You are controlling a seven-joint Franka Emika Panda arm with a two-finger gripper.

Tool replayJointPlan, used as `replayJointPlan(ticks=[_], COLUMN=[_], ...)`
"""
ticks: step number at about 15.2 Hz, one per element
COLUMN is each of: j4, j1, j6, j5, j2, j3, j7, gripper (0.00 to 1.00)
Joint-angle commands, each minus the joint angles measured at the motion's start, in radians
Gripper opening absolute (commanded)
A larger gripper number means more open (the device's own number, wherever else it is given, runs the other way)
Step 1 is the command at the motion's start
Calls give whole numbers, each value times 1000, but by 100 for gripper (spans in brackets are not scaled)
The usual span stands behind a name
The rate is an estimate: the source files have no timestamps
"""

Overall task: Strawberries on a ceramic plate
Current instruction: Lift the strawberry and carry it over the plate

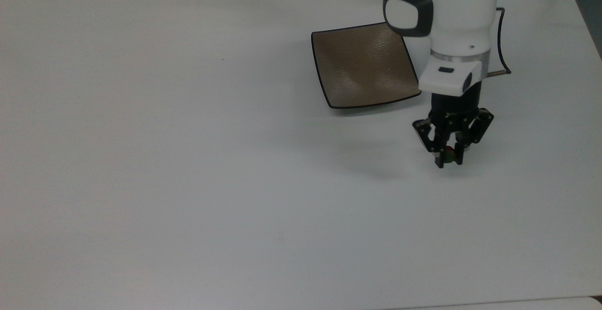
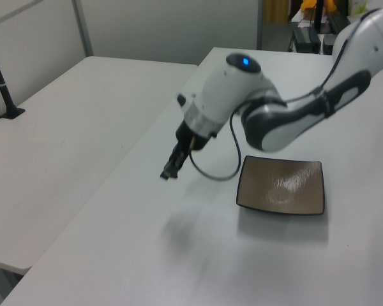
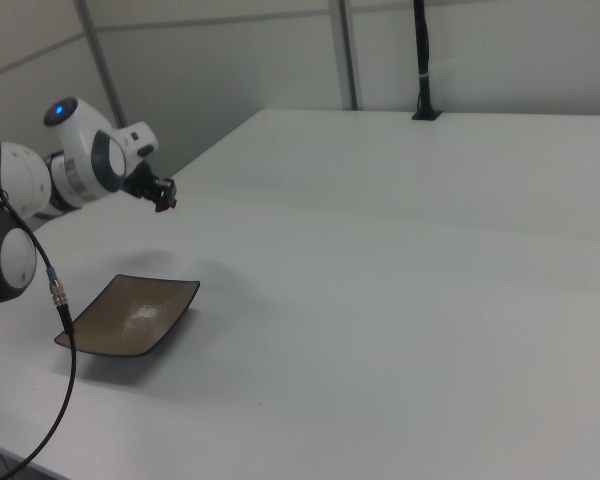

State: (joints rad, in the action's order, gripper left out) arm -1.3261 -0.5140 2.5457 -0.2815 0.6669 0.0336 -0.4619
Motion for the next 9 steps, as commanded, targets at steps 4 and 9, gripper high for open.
replayJointPlan(ticks=[4,9], j4=[-201,-274], j1=[61,95], j6=[-252,-439], j5=[108,177], j2=[-303,-437], j3=[-7,-7], j7=[-6,98], gripper=[4,4])
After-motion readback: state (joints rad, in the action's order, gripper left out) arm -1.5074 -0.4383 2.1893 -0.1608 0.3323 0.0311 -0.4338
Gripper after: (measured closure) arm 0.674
